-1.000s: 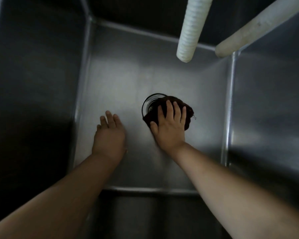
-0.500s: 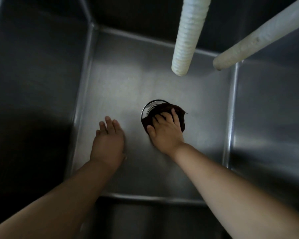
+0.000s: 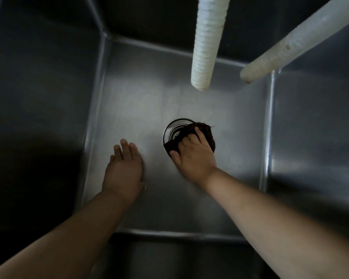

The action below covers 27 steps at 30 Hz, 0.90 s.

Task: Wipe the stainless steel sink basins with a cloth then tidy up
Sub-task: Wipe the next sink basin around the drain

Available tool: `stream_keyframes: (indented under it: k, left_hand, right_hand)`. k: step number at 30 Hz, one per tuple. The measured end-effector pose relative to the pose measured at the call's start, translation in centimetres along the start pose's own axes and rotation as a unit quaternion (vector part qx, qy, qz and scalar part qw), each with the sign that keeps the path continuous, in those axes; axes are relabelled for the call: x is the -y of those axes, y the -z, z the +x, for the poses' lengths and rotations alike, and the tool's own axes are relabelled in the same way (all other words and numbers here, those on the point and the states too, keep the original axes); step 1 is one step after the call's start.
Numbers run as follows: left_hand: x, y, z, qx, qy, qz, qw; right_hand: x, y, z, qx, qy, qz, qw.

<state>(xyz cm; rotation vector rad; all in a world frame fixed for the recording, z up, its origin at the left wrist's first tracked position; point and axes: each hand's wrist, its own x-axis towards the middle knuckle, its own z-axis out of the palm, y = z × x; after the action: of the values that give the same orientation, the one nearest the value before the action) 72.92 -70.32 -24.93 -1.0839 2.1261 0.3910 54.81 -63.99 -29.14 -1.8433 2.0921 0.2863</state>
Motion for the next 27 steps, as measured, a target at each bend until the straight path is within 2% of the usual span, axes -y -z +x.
stream_keyframes:
  k: [11,19,21,27]
  left_hand:
    - [-0.2,0.1,-0.1,-0.004,0.005,0.0,1.0]
    - [-0.2,0.0,-0.1,-0.016,0.004,0.009,1.0]
    - [-0.2,-0.1,-0.2,-0.015,0.003,0.01,1.0]
    - [-0.3,0.0,-0.1,-0.012,0.004,0.011,1.0]
  right_hand:
    - [0.3,0.9,0.0,0.04,0.0,-0.035,0.999]
    - [1.9,1.2,0.8,0.08,-0.053,-0.069,0.993]
    - [2.1,1.0,0.8,0.068,-0.068,-0.045,0.994]
    - [1.6,-0.3,0.5,-0.042,-0.114,0.105,0.987]
